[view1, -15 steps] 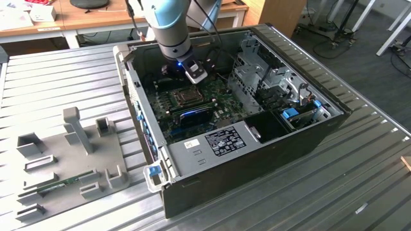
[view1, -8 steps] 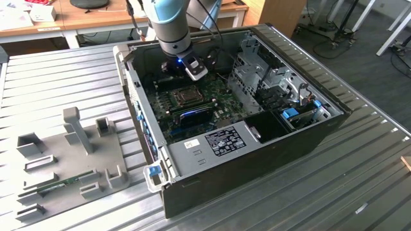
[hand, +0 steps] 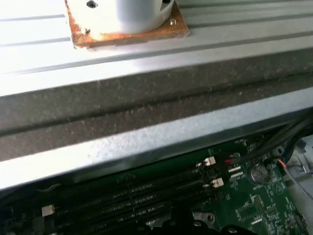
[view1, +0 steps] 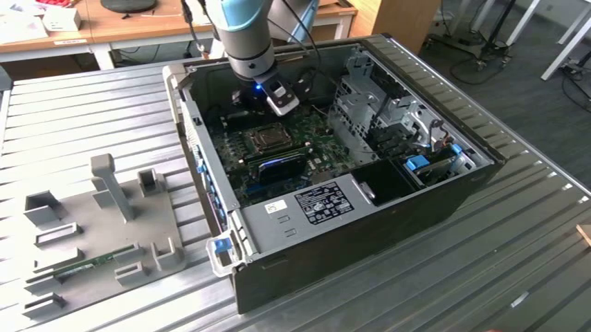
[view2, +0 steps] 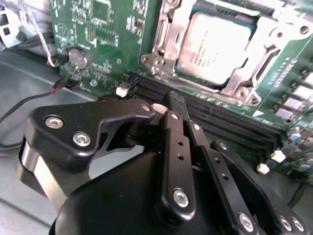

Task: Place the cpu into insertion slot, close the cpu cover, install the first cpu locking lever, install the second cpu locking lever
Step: 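Install the first cpu locking lever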

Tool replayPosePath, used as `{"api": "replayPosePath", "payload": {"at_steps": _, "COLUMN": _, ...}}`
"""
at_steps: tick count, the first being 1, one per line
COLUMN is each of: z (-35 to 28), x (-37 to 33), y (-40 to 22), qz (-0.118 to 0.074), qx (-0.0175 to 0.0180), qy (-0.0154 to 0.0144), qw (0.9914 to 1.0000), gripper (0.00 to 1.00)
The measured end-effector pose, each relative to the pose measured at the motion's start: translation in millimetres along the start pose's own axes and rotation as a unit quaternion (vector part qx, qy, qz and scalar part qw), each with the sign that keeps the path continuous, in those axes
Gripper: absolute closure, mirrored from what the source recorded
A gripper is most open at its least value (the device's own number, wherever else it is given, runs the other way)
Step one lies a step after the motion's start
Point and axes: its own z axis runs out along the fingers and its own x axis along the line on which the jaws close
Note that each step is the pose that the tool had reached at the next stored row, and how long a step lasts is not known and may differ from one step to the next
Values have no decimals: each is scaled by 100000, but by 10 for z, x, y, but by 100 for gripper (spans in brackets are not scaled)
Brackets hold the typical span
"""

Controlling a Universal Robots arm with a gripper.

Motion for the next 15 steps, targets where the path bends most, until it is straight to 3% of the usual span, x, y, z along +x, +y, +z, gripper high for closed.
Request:
{"api": "replayPosePath", "payload": {"at_steps": 3, "z": 0, "x": 0, "y": 0, "qz": -520, "qx": 2735, "qy": 672, "qw": 99959, "gripper": 89}}
{"api": "replayPosePath", "payload": {"at_steps": 5, "z": 0, "x": -1, "y": 0, "qz": -930, "qx": 4659, "qy": 1334, "qw": 99878, "gripper": 89}}
{"api": "replayPosePath", "payload": {"at_steps": 6, "z": 0, "x": -1, "y": 0, "qz": -1079, "qx": 5307, "qy": 1606, "qw": 99840, "gripper": 89}}
{"api": "replayPosePath", "payload": {"at_steps": 7, "z": 1, "x": -1, "y": 0, "qz": -1162, "qx": 5596, "qy": 1719, "qw": 99822, "gripper": 89}}
{"api": "replayPosePath", "payload": {"at_steps": 13, "z": 1, "x": -2, "y": 0, "qz": -1169, "qx": 5656, "qy": 1840, "qw": 99816, "gripper": 89}}
{"api": "replayPosePath", "payload": {"at_steps": 14, "z": 2, "x": -4, "y": 1, "qz": -1067, "qx": 5821, "qy": 2348, "qw": 99797, "gripper": 89}}
{"api": "replayPosePath", "payload": {"at_steps": 15, "z": 5, "x": -9, "y": 2, "qz": -914, "qx": 6073, "qy": 3166, "qw": 99761, "gripper": 89}}
